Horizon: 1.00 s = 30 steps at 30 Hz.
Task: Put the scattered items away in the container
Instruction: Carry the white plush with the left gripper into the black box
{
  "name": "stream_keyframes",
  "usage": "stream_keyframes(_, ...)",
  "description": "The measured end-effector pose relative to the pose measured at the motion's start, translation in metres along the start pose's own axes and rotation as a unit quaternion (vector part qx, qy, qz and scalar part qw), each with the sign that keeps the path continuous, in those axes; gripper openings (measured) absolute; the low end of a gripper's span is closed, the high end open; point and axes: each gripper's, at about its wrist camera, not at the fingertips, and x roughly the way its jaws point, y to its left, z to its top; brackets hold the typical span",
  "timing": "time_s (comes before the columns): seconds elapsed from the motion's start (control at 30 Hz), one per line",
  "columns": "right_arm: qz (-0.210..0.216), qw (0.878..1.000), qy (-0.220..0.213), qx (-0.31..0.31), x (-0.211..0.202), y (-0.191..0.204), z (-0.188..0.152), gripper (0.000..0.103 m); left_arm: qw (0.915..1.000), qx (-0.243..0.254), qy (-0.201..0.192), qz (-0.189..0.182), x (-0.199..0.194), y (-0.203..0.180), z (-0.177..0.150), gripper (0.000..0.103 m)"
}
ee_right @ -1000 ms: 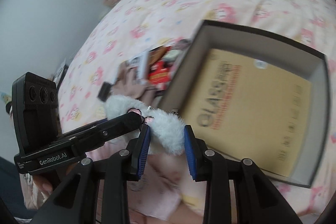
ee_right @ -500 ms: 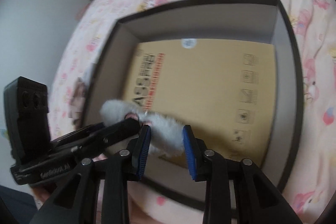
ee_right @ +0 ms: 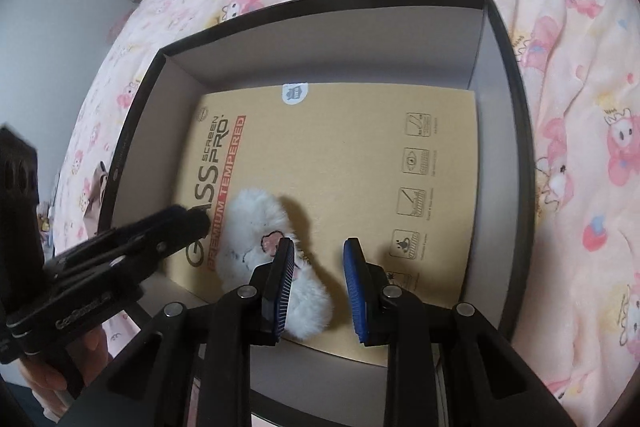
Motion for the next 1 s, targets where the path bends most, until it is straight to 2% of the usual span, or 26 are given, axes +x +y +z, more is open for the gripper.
stream_keyframes(0.13,-0.014,1.0,-0.005,-0.003,-0.003,-0.001,-0.004,0.024,0.999,0.014,0.042,-0.002,0.014,-0.005,-0.005,0.033)
stream_keyframes(0.23,-0.018,1.0,-0.008,0.007,-0.007,-0.007,-0.005,0.024,0.9932,0.012,0.095,-0.067,0.021,-0.008,-0.014,0.031)
stream_keyframes(0.27,-0.016,1.0,-0.012,0.012,-0.01,-0.009,-0.005,0.025,0.9915,0.01,0.101,-0.081,0.019,-0.007,-0.016,0.031)
stream_keyframes(0.33,-0.005,1.0,-0.015,0.02,-0.01,-0.011,-0.004,0.025,0.9933,0.006,0.081,-0.082,0.008,-0.002,-0.014,0.032)
stream_keyframes(0.43,-0.015,1.0,-0.013,0.013,-0.007,-0.007,-0.004,0.025,0.9982,-0.001,0.03,-0.051,-0.008,0.007,-0.003,0.032)
stream_keyframes(0.53,-0.033,0.999,-0.011,0.0,-0.003,-0.002,-0.004,0.025,0.9983,0.003,0.019,-0.055,-0.009,0.005,0.004,0.032)
stream_keyframes(0.6,-0.044,0.999,-0.01,-0.016,-0.002,0.001,-0.005,0.025,0.9991,0.002,0.019,-0.039,-0.004,0.003,0.002,0.032)
stream_keyframes(0.67,-0.062,0.997,-0.006,-0.04,0.001,0.007,-0.008,0.025,0.9994,-0.001,0.024,-0.026,0.004,-0.001,-0.003,0.032)
stream_keyframes(0.73,-0.068,0.996,0.011,-0.053,0.008,0.01,-0.01,0.025,0.9981,-0.009,0.044,-0.042,0.011,0.0,-0.008,0.032)
stream_keyframes(0.87,-0.048,0.995,0.054,-0.067,0.02,0.013,-0.017,0.025,0.995,0.002,0.087,-0.05,0.02,0.0,-0.015,0.031)
stream_keyframes(0.93,-0.029,0.996,0.063,-0.065,0.02,0.011,-0.019,0.025,0.991,-0.004,0.114,-0.07,0.019,0.005,-0.015,0.031)
stream_keyframes(1.0,-0.008,0.997,0.061,-0.055,0.016,0.006,-0.019,0.025,0.9908,-0.007,0.111,-0.077,0.011,0.011,-0.013,0.031)
